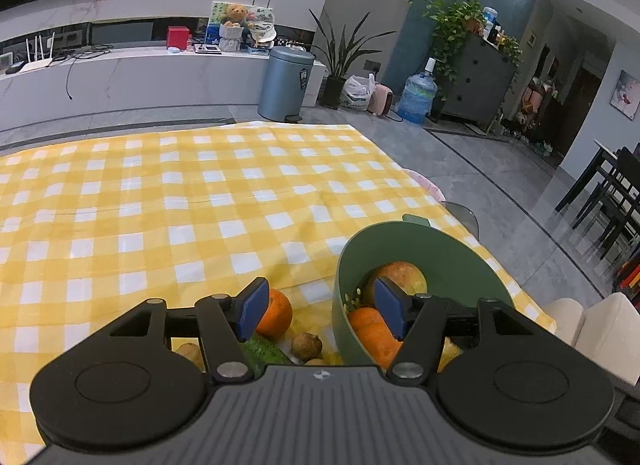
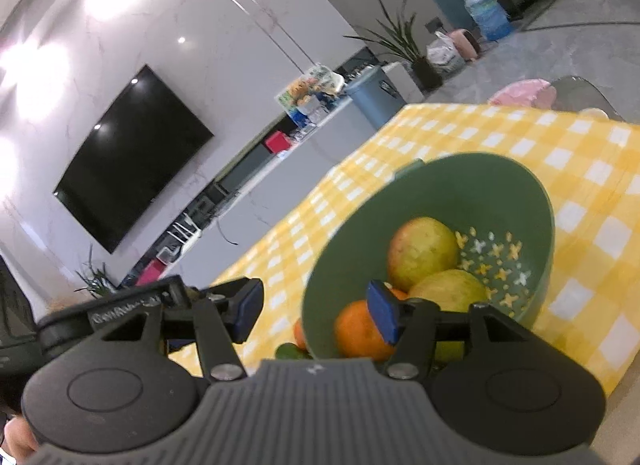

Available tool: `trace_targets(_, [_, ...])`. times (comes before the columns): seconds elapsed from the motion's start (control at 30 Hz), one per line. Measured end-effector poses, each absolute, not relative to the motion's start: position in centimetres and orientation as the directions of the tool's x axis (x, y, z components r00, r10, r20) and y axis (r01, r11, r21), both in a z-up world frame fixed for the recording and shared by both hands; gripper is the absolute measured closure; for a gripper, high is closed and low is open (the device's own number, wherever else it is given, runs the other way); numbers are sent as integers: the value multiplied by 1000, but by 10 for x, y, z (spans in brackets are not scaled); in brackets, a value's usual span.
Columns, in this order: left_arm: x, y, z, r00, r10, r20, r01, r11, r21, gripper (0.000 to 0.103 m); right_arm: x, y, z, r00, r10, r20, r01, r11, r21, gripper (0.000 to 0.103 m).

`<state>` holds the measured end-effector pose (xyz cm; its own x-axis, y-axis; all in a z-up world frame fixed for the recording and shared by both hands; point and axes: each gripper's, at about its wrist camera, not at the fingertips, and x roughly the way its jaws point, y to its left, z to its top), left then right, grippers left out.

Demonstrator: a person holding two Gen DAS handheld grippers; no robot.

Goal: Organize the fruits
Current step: 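Lower the orange into the colander and open the right tool, then withdraw both tools from the colander back over the table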

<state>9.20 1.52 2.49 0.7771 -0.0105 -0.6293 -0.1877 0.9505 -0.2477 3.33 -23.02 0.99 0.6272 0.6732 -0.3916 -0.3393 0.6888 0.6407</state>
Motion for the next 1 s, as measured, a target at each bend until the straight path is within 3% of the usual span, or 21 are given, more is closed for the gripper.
trace_targets(0.23, [79, 9, 29, 750, 2, -662, -186, 960, -208, 29, 27, -237, 17, 634, 668, -390, -335, 691, 640, 47])
trace_targets(1.0, [24, 59, 11, 616, 46, -787, -381, 891, -246, 26, -15, -166, 31, 544, 566, -620, -450, 820, 353, 38])
